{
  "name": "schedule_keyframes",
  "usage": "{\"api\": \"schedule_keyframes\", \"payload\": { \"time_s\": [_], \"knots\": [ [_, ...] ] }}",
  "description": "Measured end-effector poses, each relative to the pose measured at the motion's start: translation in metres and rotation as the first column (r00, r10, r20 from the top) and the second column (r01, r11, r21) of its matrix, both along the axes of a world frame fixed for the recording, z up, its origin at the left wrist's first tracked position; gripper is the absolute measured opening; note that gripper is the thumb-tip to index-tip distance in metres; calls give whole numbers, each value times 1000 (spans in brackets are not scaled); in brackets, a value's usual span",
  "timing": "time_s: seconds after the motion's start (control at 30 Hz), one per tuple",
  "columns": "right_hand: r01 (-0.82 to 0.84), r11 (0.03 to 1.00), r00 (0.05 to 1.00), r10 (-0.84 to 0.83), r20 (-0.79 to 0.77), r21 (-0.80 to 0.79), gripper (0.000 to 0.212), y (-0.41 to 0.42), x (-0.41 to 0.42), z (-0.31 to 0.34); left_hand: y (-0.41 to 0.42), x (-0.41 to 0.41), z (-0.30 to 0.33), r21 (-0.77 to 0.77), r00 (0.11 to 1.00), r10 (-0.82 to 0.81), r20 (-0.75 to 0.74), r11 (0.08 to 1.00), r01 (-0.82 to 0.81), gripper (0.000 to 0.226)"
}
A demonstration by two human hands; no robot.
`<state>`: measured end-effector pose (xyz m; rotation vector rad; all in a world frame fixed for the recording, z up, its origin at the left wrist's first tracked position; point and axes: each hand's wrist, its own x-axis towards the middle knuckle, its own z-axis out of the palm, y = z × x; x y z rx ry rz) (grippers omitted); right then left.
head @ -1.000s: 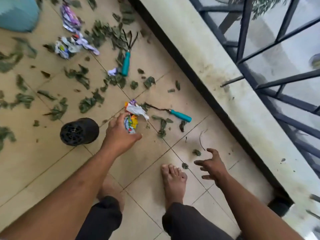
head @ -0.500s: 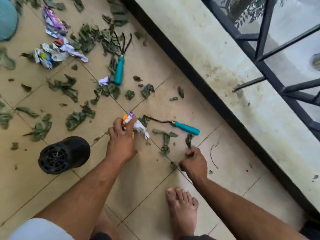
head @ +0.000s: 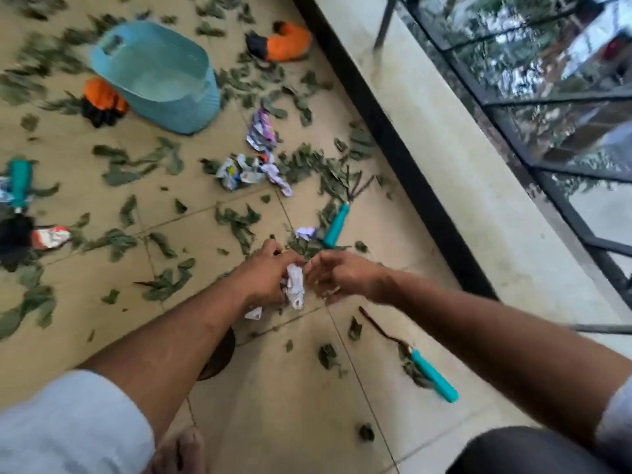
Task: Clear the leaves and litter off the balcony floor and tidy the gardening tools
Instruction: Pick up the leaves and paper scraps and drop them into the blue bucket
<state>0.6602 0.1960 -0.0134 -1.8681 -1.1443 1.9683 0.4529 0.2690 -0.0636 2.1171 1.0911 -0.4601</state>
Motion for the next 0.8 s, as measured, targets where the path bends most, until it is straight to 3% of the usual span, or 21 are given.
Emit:
{"api": "schedule_keyframes", "payload": {
  "time_s": [0.07,0.13,0.2,0.27,0.33,0.37,0.47,0.57,0.73,0.8],
  "knots": [
    [-184,981,982,181,51,59,38,32,2,18,18,-1,12,-26,994,-91,-58,996,90,98],
    [-452,887,887,435,156,98,32,49,-6,34,32,-3,27,-46,977,-185,-104,982,181,107],
    [-717,696,678,689,255,26,34,51,-25,38,42,-8,51,-49,952,-259,-164,966,255,112],
    [-890,431,376,878,297,-148,39,38,-48,37,49,-15,79,-24,920,-313,-237,948,316,108],
    [-935,214,109,932,347,-282,37,15,-73,42,52,-27,103,-15,899,-340,-276,937,350,96],
    [-937,190,68,923,378,-295,39,6,-82,44,52,-34,114,-6,896,-344,-282,934,357,91],
    [-943,224,99,895,435,-247,41,7,-103,52,45,-62,142,27,920,-301,-252,948,318,78],
    [-937,314,186,821,540,-155,39,31,-115,53,26,-94,145,55,964,-146,-223,985,162,75],
    [-909,416,298,710,638,-38,40,48,-109,68,-20,-118,121,-46,935,33,-354,998,-52,130],
    [-876,483,380,680,627,7,44,50,-99,70,-35,-120,107,-33,926,71,-371,995,-89,134]
  ]
}}
